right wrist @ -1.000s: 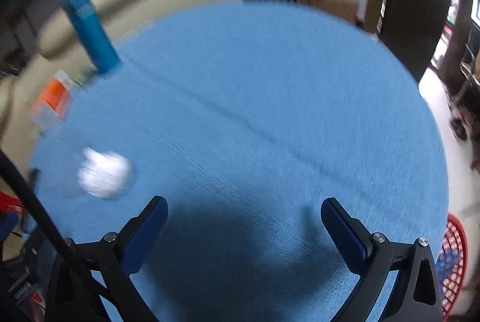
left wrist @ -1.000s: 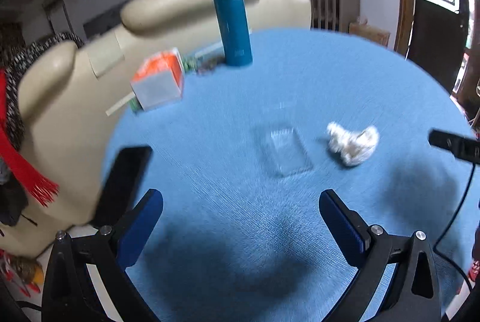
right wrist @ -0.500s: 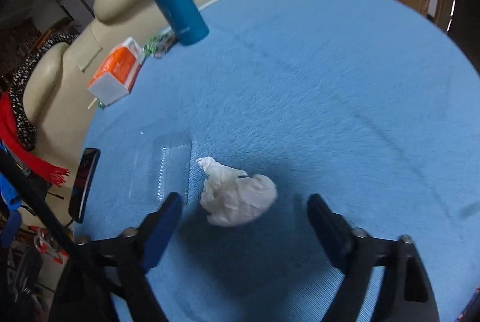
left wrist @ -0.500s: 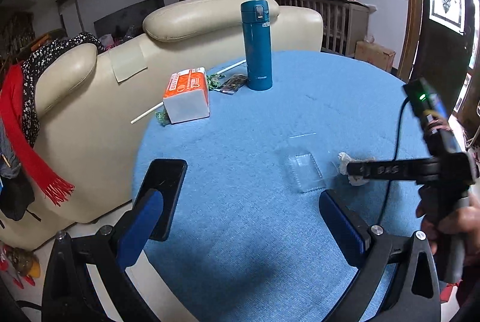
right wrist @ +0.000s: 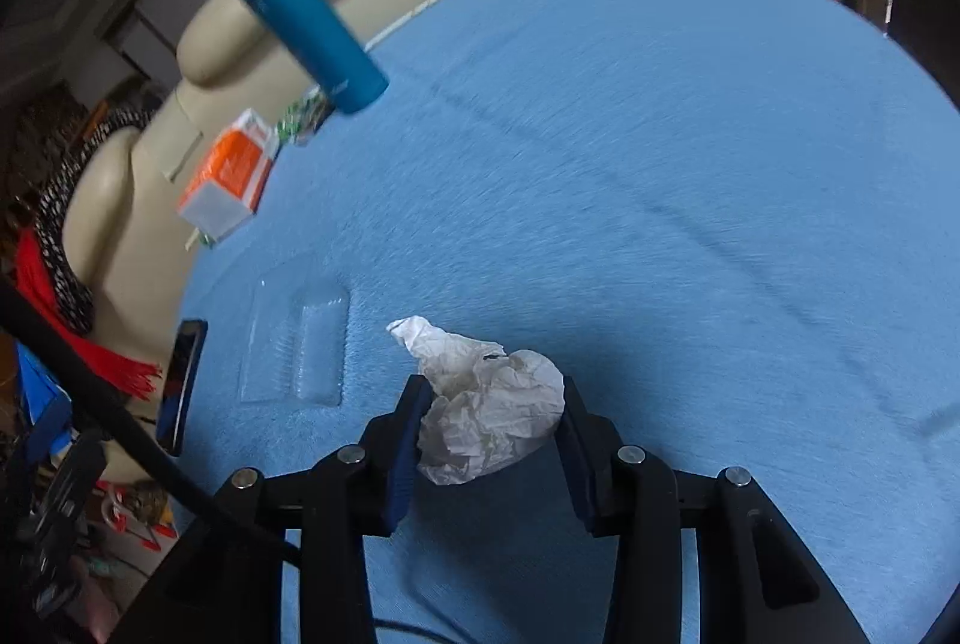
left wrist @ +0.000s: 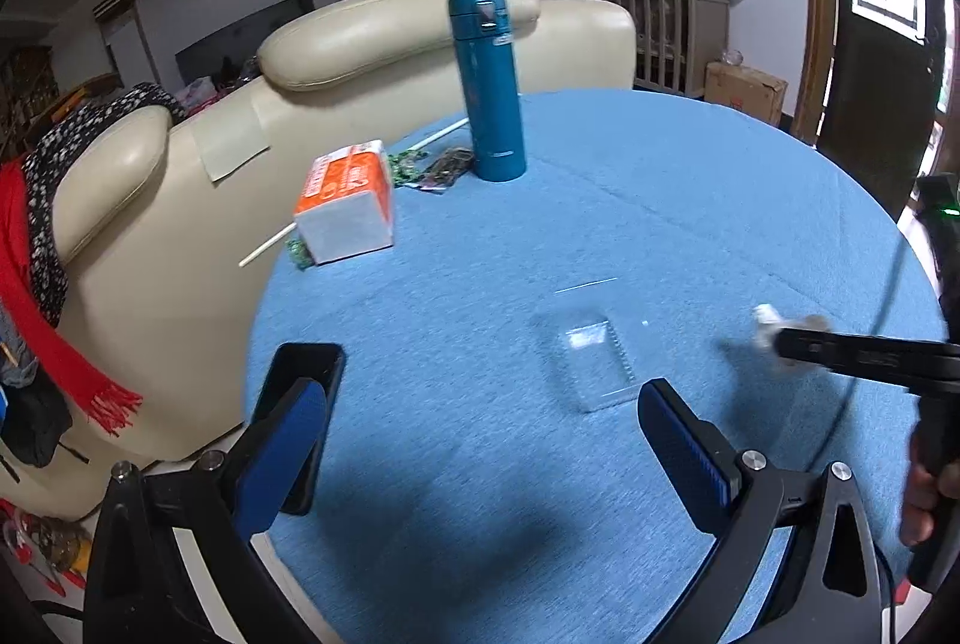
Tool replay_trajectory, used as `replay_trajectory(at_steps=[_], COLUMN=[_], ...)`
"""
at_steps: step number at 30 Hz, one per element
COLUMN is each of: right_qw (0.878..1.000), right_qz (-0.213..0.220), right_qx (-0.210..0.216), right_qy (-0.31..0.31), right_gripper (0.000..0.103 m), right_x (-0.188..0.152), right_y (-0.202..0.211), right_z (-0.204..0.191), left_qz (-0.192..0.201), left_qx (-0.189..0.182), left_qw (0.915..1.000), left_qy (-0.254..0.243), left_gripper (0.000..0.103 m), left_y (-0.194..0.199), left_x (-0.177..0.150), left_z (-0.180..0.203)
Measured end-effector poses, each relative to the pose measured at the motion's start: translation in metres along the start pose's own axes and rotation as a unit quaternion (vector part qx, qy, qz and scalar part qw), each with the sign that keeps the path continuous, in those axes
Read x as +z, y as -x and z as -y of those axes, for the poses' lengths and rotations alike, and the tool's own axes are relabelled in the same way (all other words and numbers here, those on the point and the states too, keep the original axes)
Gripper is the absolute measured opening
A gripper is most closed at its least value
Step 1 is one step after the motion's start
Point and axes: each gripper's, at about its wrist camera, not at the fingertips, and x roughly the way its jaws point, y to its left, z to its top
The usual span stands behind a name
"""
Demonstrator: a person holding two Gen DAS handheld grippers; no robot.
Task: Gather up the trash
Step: 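Lift the tissue with the right tool while the left tool grasps the clear tray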
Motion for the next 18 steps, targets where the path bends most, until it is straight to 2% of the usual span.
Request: replay_trajectory(at_steps=[4,10,15,18], right_qw=[0.999,0.998,0.997,0.997], right_qz=[0.033,0.064,0.072,0.071], right_qx=[0.018,0.016,-0.005,0.009], right_qy=[-0.015,-0.025,-0.026,-0.037], right_gripper=[0.044,0.044,0.044,0.044], right_x=[-0.014,-0.052,-0.079,-0.086], right_y=[0.035,0.074,0.086,0.088], right_z=[0.024,0.051,0.067,0.073], left_qz=[-0.028,-0.089,-0.111,-0.121], left_qx=[-0.034,-0.079,-0.095,-0.107], left_qw=[0.999,0.9921,0.9862,0.9818], left_qy=[0.005,0.039,0.078,0.1], left_gripper=[0.103,0.103,0.103,0.103], left_y=[-0.021,-0.071,-0.095,-0.104], left_x=[0.006,0.009,0.009,0.006], left_z=[0.014,0.031,0.034,0.034])
